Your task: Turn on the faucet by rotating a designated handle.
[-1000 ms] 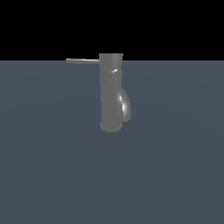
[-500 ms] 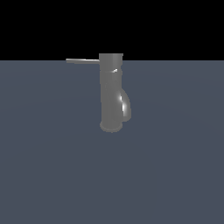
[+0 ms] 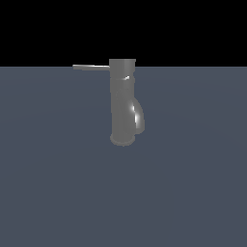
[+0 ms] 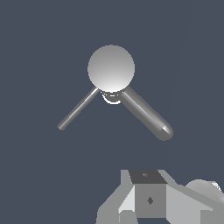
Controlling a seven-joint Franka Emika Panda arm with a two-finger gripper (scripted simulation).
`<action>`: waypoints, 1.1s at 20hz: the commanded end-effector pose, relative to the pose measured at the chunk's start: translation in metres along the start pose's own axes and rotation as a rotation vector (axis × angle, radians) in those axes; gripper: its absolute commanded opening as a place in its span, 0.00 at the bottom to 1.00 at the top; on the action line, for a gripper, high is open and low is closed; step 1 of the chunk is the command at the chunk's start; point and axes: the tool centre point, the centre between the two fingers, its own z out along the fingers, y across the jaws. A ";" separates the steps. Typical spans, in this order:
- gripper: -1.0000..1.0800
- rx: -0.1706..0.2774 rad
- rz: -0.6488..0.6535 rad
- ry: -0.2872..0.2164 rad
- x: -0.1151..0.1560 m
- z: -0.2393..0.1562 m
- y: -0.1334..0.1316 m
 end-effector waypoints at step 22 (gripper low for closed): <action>0.00 -0.018 0.563 0.010 0.049 0.110 -0.108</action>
